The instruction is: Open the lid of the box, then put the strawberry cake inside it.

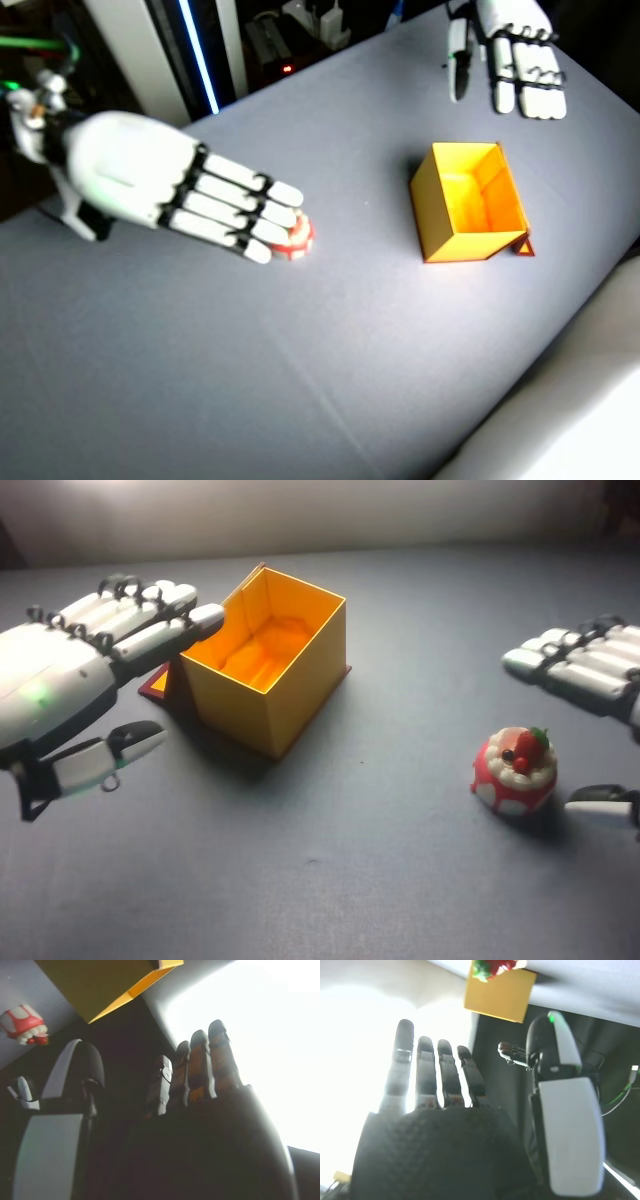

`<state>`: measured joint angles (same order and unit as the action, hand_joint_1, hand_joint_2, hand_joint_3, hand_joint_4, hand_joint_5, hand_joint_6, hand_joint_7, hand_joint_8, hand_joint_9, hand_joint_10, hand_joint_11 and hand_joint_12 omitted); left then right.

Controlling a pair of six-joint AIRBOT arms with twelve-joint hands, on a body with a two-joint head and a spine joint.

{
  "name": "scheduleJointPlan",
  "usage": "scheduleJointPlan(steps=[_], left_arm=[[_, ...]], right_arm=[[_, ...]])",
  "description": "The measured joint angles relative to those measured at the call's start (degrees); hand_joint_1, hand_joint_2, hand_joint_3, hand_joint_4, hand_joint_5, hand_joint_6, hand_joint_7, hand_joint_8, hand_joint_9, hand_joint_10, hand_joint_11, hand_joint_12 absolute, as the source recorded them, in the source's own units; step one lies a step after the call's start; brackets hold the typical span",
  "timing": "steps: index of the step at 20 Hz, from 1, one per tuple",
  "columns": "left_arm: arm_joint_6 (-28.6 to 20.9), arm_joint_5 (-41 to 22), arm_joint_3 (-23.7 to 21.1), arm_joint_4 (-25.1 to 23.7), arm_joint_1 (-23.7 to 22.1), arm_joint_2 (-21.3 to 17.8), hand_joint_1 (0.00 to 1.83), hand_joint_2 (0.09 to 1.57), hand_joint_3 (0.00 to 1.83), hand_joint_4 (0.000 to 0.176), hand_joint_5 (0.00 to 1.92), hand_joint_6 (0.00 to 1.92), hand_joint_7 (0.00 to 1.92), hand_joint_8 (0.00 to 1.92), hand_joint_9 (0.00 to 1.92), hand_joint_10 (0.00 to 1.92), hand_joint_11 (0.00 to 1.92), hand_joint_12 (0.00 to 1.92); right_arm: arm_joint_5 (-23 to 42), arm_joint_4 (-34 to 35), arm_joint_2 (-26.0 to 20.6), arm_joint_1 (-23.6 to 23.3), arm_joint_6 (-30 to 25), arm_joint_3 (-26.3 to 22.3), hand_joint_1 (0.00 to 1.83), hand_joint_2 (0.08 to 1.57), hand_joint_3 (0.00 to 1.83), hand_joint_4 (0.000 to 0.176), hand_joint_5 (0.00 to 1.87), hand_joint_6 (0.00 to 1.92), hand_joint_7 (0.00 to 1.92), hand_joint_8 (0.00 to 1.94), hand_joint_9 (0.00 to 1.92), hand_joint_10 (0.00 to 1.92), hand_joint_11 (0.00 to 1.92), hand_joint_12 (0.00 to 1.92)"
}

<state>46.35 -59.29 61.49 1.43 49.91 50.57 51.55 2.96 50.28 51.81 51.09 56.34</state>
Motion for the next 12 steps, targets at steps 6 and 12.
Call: scheduleJointPlan(steps=[6,12], left_arm=[[-0.1,1.4,-2.8,-3.9,2.6,-2.9,0.7,1.4,0.01,0.008,0.14,0.0,0.1,0.0,0.17,0.04,0.0,1.23],[-0.9,1.7,-2.8,-4.5,2.7,-2.8,0.58,1.47,0.01,0.023,0.08,0.0,0.06,0.0,0.14,0.02,0.0,1.14]], right_arm=[[-9.7,-2.2,5.9,-5.3,0.0,4.7,1.11,1.1,0.0,0.0,0.13,0.02,0.15,0.01,0.18,0.08,0.0,1.29],[-16.0,-2.2,9.4,-8.2,0.0,8.5,1.33,1.18,0.0,0.0,0.75,1.11,0.89,1.17,0.81,1.43,0.66,1.83]])
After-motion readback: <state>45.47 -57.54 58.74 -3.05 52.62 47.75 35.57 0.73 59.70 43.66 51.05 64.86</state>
